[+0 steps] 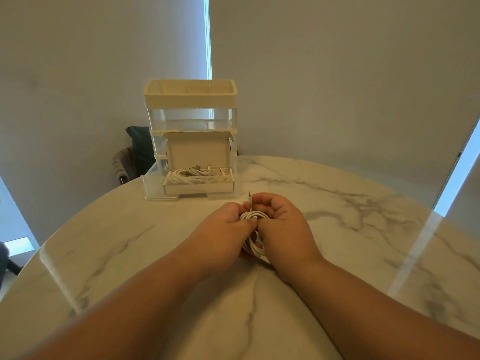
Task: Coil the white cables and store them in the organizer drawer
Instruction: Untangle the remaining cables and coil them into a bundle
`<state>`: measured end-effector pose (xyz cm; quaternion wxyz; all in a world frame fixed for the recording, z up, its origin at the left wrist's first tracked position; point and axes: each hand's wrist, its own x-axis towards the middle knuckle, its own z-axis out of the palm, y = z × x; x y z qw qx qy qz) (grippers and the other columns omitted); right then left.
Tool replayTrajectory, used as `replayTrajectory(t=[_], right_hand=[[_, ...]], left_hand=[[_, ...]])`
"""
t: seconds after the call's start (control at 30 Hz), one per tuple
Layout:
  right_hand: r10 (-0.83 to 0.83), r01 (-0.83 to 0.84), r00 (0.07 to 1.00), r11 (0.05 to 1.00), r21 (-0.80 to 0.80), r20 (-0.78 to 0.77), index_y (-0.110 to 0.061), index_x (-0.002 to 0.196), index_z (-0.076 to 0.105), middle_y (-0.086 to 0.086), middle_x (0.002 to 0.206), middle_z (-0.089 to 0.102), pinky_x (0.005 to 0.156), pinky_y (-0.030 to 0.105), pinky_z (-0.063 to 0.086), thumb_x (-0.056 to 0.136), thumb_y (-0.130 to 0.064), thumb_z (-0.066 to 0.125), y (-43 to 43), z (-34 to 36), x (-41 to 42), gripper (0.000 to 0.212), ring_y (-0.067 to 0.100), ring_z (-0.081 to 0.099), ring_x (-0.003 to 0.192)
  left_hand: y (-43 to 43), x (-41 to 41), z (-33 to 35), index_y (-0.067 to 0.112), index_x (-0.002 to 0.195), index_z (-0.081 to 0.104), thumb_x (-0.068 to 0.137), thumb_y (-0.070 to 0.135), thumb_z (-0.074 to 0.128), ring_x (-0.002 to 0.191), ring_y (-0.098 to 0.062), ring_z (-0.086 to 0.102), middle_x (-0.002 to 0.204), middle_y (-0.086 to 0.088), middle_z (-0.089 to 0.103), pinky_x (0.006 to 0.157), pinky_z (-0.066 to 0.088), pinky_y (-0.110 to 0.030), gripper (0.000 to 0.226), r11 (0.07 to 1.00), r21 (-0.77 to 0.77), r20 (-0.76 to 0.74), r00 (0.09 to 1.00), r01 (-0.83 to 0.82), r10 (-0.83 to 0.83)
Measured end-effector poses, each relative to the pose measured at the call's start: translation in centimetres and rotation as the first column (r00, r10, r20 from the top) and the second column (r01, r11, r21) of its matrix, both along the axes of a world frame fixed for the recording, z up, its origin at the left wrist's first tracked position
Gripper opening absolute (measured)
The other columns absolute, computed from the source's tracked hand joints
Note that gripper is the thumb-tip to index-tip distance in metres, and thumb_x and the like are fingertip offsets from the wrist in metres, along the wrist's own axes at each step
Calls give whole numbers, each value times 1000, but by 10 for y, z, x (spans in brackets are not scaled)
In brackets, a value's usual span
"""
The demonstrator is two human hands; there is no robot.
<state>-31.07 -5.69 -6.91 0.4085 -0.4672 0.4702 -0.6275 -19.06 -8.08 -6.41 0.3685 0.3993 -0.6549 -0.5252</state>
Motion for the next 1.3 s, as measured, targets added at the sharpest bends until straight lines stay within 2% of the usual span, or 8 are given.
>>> replayTrajectory(t=[0.17,0.27,0.37,0.53,0.7,0.87,1.1,1.3], right_hand=[[-22,22,987,1000,-4,-157,-19,94,69,8,91,73,63,36,55,77,14,49,4,-1,1,42,19,65,73],[2,-2,990,1000,-1,-138,-22,91,69,5,85,72,54,29,49,79,13,49,8,2,3,42,14,60,62],[32,-30,991,999,21,-127,-24,97,68,5,93,72,57,30,51,80,14,49,7,4,2,45,14,60,64],[143,-152,977,987,45,156,-23,122,58,17,105,67,68,38,51,82,-10,68,2,7,-10,43,24,62,76],[141,-206,929,965,163,342,-9,102,57,9,78,54,50,30,37,80,-33,71,9,12,-6,35,20,52,61],[148,-201,958,957,209,244,-7,88,54,8,64,57,46,27,38,93,-12,62,19,8,9,11,16,53,52],[149,-298,858,924,241,491,-13,75,43,3,55,42,37,22,23,90,-2,49,25,14,19,19,13,35,41],[198,-323,847,929,181,494,-17,72,39,0,55,36,36,19,20,93,-3,47,29,22,21,27,9,27,39]], left_hand=[[-2,3,2,26,107,63,94,32,57,83,-26,71,94,-9,73,71,61,-47,16,999,30,64,998,16,-18],[-4,6,2,28,117,62,99,26,55,81,-24,69,97,-10,72,68,58,-42,20,996,31,-4,996,88,-88],[-5,6,0,27,114,65,94,30,58,89,-30,71,103,-13,73,75,58,-47,21,997,36,-65,995,75,-73],[-2,0,4,16,98,61,102,26,48,68,-19,65,77,-5,65,69,59,-43,17,996,22,-189,978,-84,86],[-11,9,9,25,92,59,103,28,45,71,-19,62,79,-2,59,70,60,-42,18,936,-106,-287,911,-336,294],[-11,10,6,39,90,54,96,40,43,78,-24,66,82,2,66,76,56,-56,13,870,-276,-233,907,-407,351],[-8,4,6,29,94,53,103,28,45,75,-19,65,81,2,66,70,56,-47,13,790,-323,-278,850,-521,448],[-9,12,11,24,98,52,103,27,44,75,-11,64,84,6,64,61,51,-25,10,699,-423,-253,816,-576,519]])
